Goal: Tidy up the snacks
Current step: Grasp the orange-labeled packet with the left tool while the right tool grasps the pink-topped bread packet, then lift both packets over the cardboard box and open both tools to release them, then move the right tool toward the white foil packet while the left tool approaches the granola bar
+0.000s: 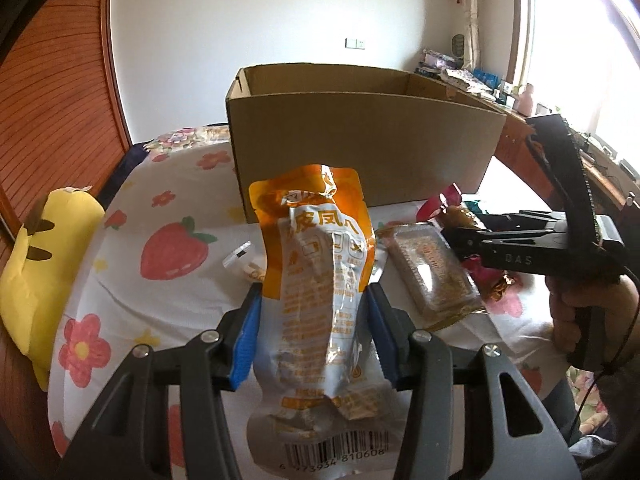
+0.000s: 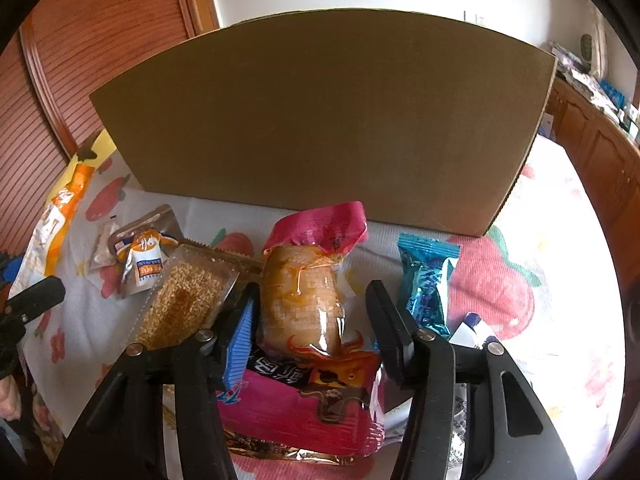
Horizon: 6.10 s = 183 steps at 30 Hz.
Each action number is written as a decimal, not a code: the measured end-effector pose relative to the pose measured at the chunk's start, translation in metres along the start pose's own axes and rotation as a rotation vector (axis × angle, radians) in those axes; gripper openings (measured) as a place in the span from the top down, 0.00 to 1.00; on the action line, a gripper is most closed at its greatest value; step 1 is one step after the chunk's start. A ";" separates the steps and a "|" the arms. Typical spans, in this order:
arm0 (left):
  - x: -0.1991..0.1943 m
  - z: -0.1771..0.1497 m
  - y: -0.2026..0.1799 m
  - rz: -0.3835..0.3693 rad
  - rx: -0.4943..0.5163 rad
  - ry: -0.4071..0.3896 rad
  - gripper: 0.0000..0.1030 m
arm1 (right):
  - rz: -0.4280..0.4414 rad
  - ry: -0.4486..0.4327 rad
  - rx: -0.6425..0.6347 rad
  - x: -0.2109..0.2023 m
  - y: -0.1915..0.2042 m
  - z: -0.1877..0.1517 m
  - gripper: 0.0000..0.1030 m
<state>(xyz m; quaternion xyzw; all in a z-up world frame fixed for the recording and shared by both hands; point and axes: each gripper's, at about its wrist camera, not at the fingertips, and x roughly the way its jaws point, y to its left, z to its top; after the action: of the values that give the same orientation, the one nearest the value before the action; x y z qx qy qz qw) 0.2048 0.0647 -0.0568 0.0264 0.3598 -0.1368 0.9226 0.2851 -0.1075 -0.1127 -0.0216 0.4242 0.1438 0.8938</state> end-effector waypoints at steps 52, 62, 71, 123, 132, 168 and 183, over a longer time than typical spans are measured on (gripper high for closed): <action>-0.059 0.112 -0.020 -0.011 0.072 -0.259 0.52 | 0.058 -0.323 -0.205 -0.169 0.009 0.055 0.61; -0.041 0.157 -0.022 -0.008 0.106 -0.285 0.51 | 0.034 -0.353 -0.257 -0.166 0.007 0.097 0.61; -0.001 0.182 -0.006 -0.001 0.095 -0.277 0.51 | 0.047 -0.345 -0.260 -0.130 -0.003 0.126 0.61; 0.035 0.158 -0.001 -0.004 0.100 -0.213 0.40 | 0.021 -0.225 -0.186 -0.075 -0.038 0.122 0.51; -0.002 0.139 -0.011 0.008 0.118 -0.238 0.40 | 0.002 -0.234 -0.153 -0.119 -0.043 0.080 0.49; 0.041 0.019 -0.031 -0.041 0.041 -0.042 0.40 | 0.025 -0.038 0.042 -0.088 -0.079 -0.065 0.47; 0.051 0.013 -0.036 -0.053 0.034 -0.017 0.40 | 0.112 -0.007 0.172 -0.073 -0.099 -0.063 0.43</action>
<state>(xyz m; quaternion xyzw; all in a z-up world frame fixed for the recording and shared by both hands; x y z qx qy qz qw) 0.2398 0.0166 -0.0799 0.0311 0.3499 -0.1676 0.9211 0.2210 -0.2300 -0.1057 0.0795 0.4326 0.1567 0.8843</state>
